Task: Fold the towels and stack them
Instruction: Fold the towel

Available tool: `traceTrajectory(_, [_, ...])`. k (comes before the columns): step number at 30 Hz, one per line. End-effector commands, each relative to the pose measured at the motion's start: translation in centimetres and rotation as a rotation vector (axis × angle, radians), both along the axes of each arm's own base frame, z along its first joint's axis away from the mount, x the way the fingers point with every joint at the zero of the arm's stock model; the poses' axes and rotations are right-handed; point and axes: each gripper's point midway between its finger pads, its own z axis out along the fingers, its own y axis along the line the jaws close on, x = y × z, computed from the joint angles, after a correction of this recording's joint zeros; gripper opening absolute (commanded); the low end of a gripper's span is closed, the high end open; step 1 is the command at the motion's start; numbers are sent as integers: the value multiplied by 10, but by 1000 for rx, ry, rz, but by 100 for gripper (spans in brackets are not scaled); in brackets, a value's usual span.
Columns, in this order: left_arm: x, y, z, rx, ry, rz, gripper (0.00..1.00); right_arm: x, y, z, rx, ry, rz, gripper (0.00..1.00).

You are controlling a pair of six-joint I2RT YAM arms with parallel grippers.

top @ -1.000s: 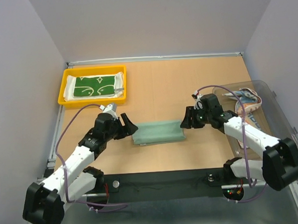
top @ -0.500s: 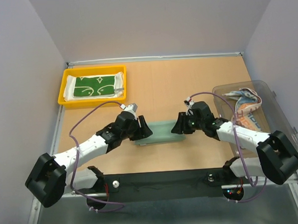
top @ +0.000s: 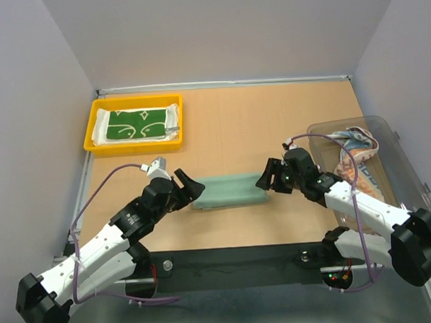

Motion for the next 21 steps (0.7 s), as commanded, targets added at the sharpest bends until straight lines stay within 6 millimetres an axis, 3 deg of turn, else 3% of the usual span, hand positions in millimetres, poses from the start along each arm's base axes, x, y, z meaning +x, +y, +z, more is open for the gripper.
traceTrajectory(1, [-15, 18, -44, 2, 146, 109, 80, -7, -15, -13, -8, 87, -142, 66])
traceTrajectory(16, [-18, 12, -86, 1, 261, 140, 80, -19, -16, -53, 11, 210, -212, 64])
traceTrajectory(21, [-22, 9, -94, -3, 287, 121, 70, -21, -15, -55, 19, 213, -208, 58])
